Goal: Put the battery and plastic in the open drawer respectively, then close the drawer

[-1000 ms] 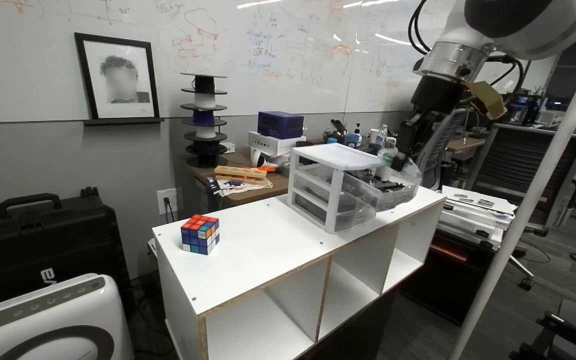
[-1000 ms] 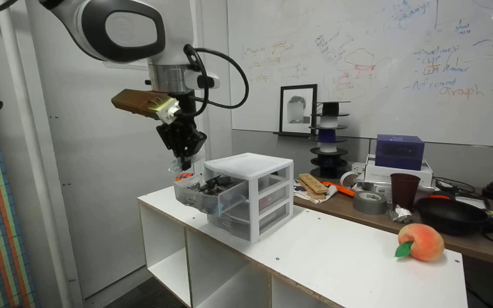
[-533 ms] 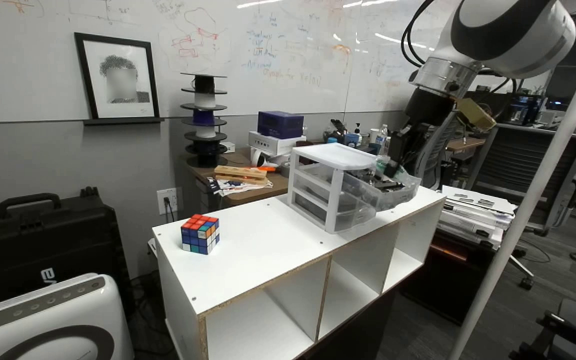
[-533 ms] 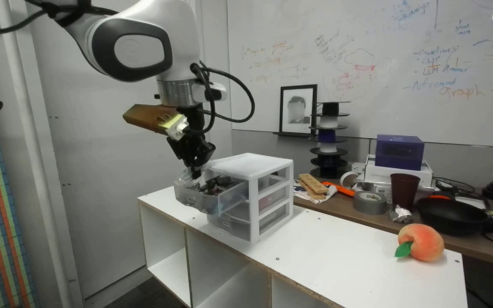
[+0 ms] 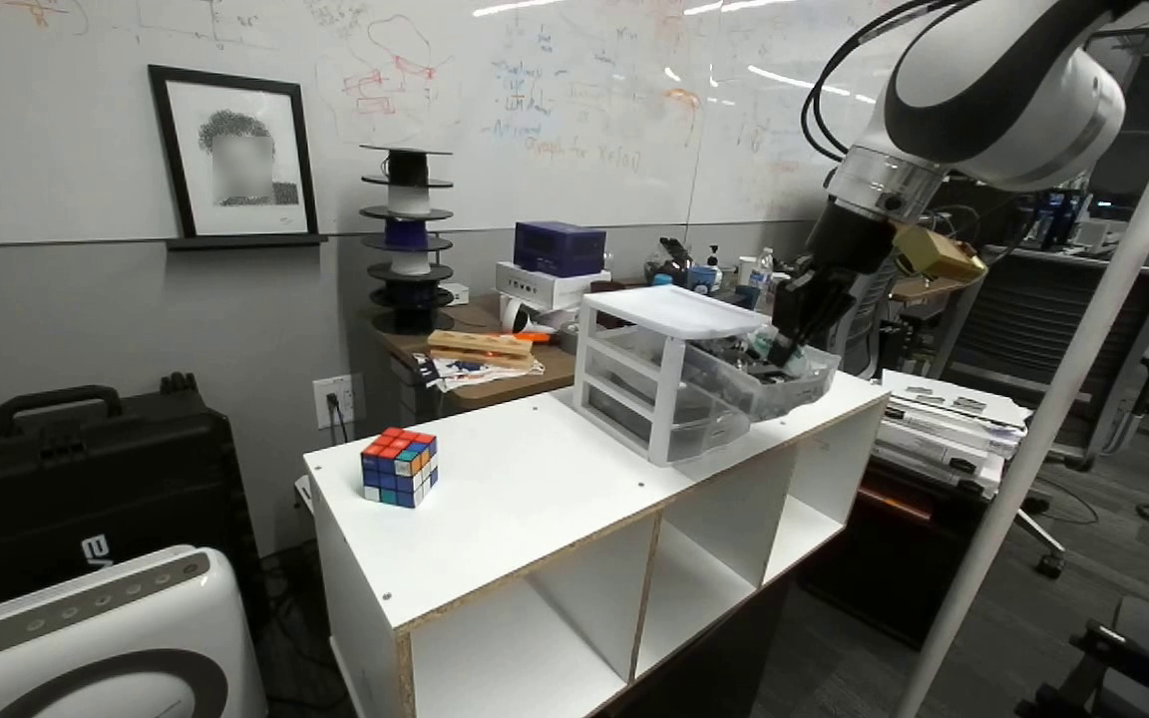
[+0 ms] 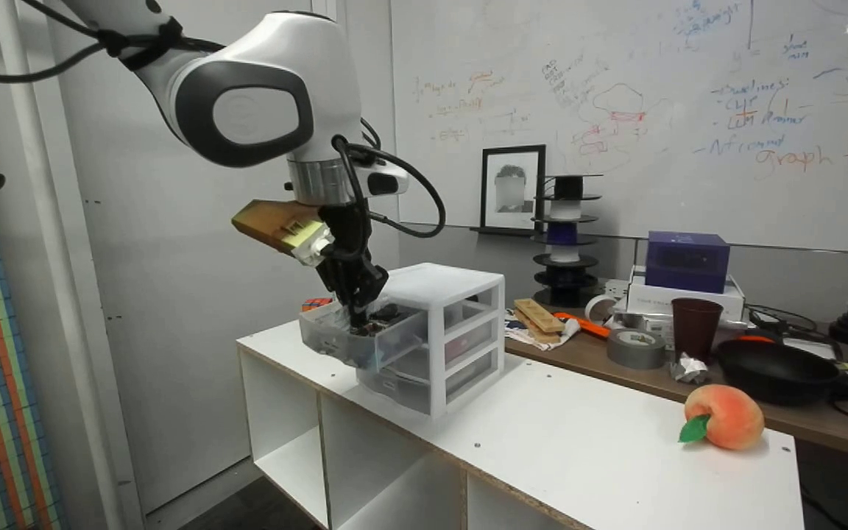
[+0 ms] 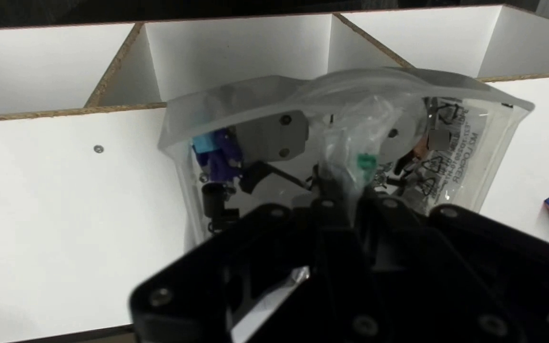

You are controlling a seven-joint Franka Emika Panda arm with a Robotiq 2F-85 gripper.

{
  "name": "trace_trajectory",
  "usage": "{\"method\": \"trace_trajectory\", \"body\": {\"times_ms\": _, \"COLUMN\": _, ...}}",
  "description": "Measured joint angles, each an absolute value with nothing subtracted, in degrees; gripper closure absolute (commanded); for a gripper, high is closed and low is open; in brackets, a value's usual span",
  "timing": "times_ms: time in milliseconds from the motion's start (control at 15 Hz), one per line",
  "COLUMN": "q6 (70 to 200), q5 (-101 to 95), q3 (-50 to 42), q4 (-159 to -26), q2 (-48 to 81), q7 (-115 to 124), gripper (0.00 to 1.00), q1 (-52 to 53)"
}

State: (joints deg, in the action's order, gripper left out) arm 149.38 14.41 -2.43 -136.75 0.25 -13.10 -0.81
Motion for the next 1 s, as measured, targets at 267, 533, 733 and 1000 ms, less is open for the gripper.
{"method": "trace_trajectory", "body": {"times_ms": 267, "q6": 148.7, "q5": 14.4, "q3": -2.6, "q4": -137.2, "q2": 0.1, "q7": -11.7, "gripper": 0.64, "q1": -1.9}}
{"method": "trace_trajectory", "body": {"times_ms": 533, "q6": 147.2, "q5": 14.6, "q3": -2.8, "q4": -137.2, "q2": -0.3, "q7": -11.2, "gripper": 0.48, "q1": -2.4}}
{"method": "trace_trajectory", "body": {"times_ms": 733, "q6": 147.1, "q5": 14.9, "q3": -3.1, "q4": -137.2, "q2": -0.7, "q7": -10.7, "gripper": 0.25, "q1": -2.6}}
{"method": "trace_trajectory", "body": {"times_ms": 1000, "q6": 147.1, "q5": 15.3, "q3": -3.3, "q4": -137.1, "q2": -1.2, "q7": -10.0, "gripper": 0.0, "q1": -2.6}}
